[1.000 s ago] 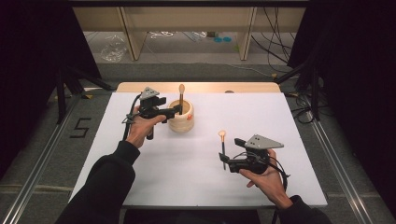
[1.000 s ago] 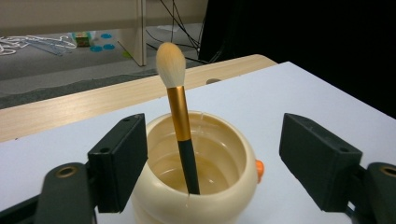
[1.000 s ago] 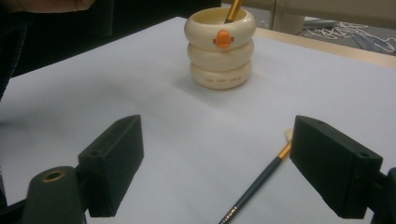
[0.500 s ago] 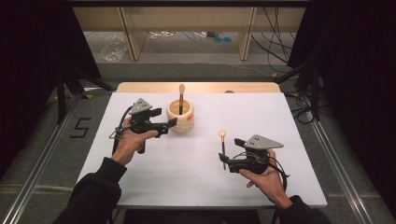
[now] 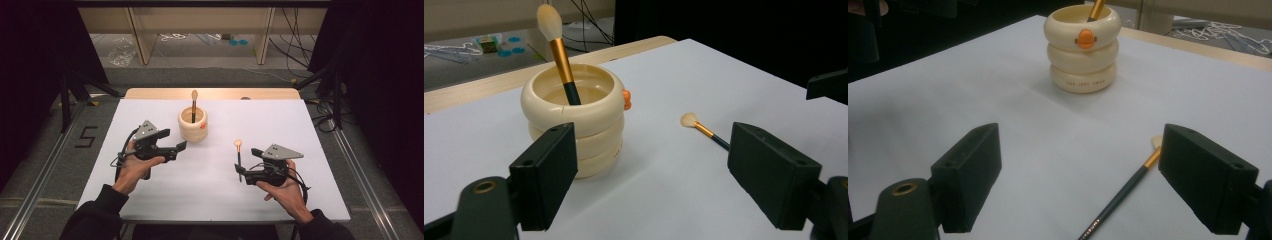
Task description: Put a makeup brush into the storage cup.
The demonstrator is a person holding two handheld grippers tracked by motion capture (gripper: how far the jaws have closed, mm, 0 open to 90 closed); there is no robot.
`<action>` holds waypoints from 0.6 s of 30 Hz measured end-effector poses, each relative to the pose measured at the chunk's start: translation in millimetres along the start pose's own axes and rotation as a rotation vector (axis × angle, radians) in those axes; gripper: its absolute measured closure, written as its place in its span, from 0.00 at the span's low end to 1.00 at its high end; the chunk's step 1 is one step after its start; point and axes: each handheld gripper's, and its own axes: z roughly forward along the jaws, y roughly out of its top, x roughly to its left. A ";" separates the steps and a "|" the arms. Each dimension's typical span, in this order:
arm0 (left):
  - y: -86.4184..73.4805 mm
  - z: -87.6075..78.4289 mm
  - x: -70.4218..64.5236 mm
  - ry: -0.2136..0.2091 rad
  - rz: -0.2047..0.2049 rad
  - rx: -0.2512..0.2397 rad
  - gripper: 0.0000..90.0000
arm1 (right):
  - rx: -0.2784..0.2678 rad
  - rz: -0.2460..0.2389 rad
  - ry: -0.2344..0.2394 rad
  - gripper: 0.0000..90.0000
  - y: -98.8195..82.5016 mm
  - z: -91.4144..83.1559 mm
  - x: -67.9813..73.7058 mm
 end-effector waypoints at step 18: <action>-32.0 -8.7 -17.1 -0.009 0.016 0.047 0.22 | 0.002 0.006 -0.003 0.20 -3.6 -0.2 -1.9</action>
